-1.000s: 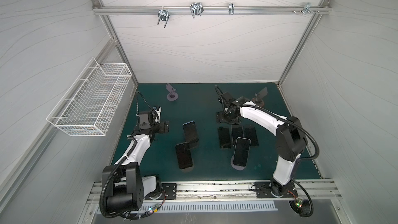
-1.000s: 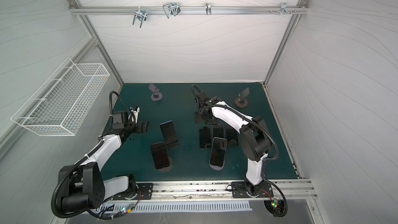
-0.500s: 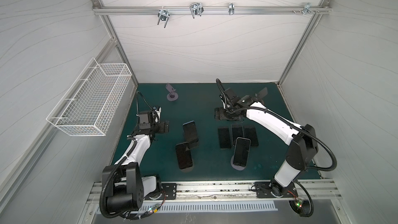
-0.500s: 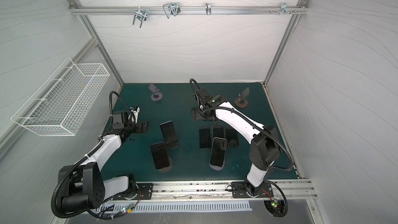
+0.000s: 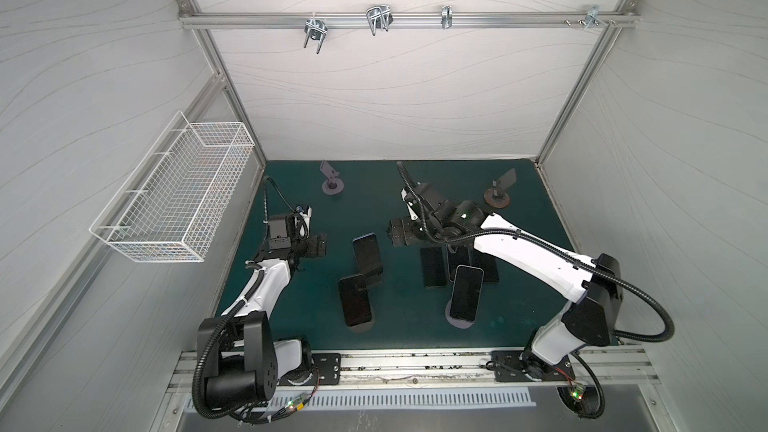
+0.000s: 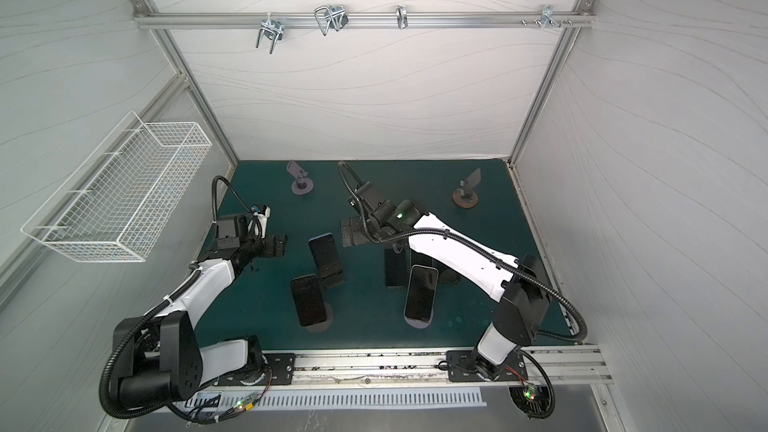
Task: Remove the phone from the phone stand
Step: 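Move the right gripper across to the black folding phone stand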
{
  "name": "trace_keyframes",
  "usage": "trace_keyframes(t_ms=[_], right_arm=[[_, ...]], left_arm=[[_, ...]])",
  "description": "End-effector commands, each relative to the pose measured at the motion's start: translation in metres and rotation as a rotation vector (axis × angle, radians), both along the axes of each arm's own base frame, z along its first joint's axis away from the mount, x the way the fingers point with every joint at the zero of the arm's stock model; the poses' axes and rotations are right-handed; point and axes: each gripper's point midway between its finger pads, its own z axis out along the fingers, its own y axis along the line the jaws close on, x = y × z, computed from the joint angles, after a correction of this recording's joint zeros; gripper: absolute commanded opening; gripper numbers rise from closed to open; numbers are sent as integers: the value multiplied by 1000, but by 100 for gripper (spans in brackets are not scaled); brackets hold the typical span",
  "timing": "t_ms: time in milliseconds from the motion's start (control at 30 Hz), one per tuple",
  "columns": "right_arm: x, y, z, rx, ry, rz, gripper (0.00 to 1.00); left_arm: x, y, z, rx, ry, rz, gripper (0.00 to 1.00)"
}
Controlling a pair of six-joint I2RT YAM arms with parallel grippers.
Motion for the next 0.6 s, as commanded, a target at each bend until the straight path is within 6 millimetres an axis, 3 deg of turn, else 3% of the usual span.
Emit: trace_keyframes(t_ms=[0,333,567], right_arm=[[-3,18,11,38,-37,-5,99],[-30,70,-6,16,-56,49,99],[-33,88,-20,-14,-74,50,99]], left_arm=[[12,2,18,13,-48,-15,95],[12,2,17,12,-47,-17,95],[12,2,18,13,-51,-18,95]])
